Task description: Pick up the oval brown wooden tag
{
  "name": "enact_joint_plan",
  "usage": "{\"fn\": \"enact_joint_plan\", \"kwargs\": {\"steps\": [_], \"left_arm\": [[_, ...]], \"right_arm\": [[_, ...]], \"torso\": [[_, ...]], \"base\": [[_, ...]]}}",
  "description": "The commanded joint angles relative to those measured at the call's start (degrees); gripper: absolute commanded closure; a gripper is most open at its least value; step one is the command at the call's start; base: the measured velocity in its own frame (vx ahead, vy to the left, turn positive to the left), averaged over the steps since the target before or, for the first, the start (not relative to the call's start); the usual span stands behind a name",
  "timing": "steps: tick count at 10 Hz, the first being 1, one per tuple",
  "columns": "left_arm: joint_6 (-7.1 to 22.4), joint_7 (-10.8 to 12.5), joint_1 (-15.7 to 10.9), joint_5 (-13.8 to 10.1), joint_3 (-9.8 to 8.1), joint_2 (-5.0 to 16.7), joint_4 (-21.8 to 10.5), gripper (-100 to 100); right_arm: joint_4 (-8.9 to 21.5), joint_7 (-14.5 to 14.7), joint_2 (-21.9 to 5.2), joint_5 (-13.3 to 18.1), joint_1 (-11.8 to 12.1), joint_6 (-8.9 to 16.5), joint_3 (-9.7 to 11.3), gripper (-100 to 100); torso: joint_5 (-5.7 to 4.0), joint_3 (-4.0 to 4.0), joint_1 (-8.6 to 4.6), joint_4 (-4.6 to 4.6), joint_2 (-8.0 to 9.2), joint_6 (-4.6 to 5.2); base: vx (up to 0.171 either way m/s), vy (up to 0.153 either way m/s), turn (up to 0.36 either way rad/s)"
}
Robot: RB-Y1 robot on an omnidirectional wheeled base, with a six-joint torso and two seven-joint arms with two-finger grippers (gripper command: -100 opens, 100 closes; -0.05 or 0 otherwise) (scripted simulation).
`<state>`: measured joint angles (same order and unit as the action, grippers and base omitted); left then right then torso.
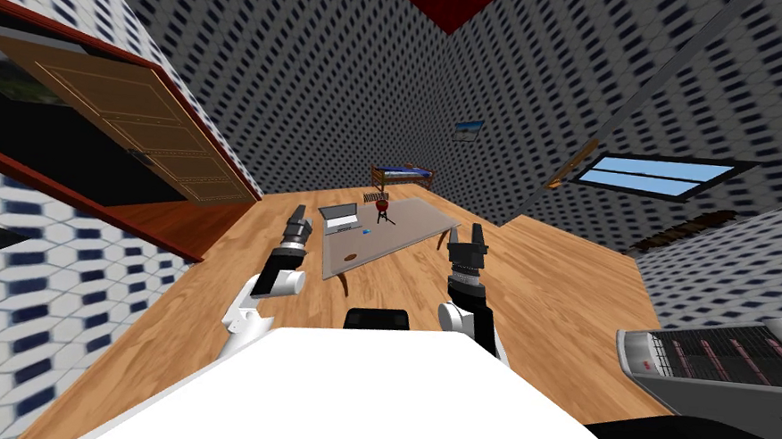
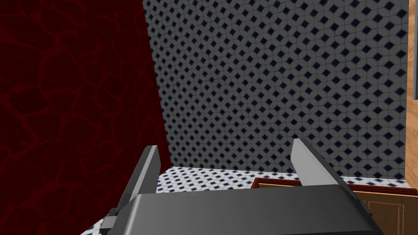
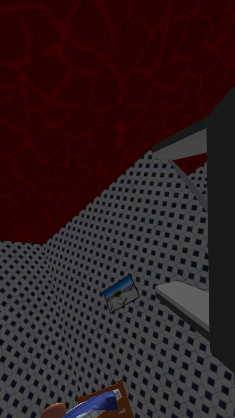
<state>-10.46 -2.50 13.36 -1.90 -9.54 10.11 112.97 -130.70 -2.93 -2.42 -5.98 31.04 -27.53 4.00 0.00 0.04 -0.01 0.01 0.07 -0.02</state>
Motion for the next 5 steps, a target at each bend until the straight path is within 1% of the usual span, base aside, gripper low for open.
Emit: {"fn": "enact_joint_plan", "kwargs": {"steps": [1, 2, 3, 4, 5], "left_arm": [[2.14, 0.07, -2.57, -1.10, -0.91, 0.70, -2.86, -100], [2.14, 0.07, -2.57, -1.10, -0.91, 0.70, -3.71, -100], [3.85, 0.09, -4.58, -2.01, -1.63, 1.13, -5.44, -100], [3.85, 0.09, -4.73, -2.01, -1.63, 1.13, -7.03, -100], [5.63, 0.12, -6.91, -2.93, -2.36, 1.49, -8.97, -100]], "right_arm": [[0.00, 0.00, 0.00, 0.00, 0.00, 0.00, 0.00, 0], [0.00, 0.00, 0.00, 0.00, 0.00, 0.00, 0.00, 0], [0.00, 0.00, 0.00, 0.00, 0.00, 0.00, 0.00, 0], [0.00, 0.00, 0.00, 0.00, 0.00, 0.00, 0.00, 0], [0.00, 0.00, 0.00, 0.00, 0.00, 0.00, 0.00, 0]], "torso": [[0.00, 0.00, 0.00, 0.00, 0.00, 0.00], [0.00, 0.00, -0.01, 0.00, -0.01, 0.02], [0.00, -0.02, 0.00, -0.01, -0.03, 0.00], [-0.01, -0.02, -0.03, -0.01, -0.04, 0.03], [0.00, -0.03, -0.01, -0.01, -0.05, 0.00]], "base": [[-0.020, -0.009, -0.074], [-0.013, -0.009, -0.040], [-0.015, -0.015, -0.080], [-0.010, -0.011, -0.042], [-0.013, -0.014, -0.085]]}}
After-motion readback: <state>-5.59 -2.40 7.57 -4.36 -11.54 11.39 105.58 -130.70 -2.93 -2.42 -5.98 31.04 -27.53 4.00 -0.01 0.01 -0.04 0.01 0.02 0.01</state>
